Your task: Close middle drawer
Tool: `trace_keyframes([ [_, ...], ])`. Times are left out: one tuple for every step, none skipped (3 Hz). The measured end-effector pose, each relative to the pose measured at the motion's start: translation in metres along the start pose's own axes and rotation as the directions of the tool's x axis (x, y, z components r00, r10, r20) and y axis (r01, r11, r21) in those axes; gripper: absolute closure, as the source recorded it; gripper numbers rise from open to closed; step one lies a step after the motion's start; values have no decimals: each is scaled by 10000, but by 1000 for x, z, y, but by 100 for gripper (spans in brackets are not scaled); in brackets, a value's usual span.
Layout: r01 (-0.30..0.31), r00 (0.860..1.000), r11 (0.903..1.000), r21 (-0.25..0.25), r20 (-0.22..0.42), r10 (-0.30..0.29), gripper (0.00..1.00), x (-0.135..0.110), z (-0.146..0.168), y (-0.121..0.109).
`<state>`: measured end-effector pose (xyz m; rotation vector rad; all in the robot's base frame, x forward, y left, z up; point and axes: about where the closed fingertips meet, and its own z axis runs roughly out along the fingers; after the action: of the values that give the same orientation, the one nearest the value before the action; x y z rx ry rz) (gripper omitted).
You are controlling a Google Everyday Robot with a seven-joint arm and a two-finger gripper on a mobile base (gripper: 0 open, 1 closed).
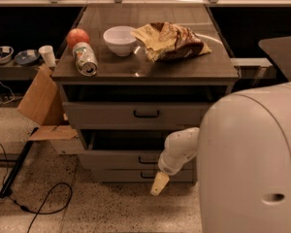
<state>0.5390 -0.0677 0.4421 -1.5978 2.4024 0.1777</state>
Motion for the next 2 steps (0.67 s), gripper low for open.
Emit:
trace_keyframes([
  [-458,9985,9988,181,324,452,0,19,-17,-4],
  [-779,9966,9970,39,275,778,0,36,-21,-2],
])
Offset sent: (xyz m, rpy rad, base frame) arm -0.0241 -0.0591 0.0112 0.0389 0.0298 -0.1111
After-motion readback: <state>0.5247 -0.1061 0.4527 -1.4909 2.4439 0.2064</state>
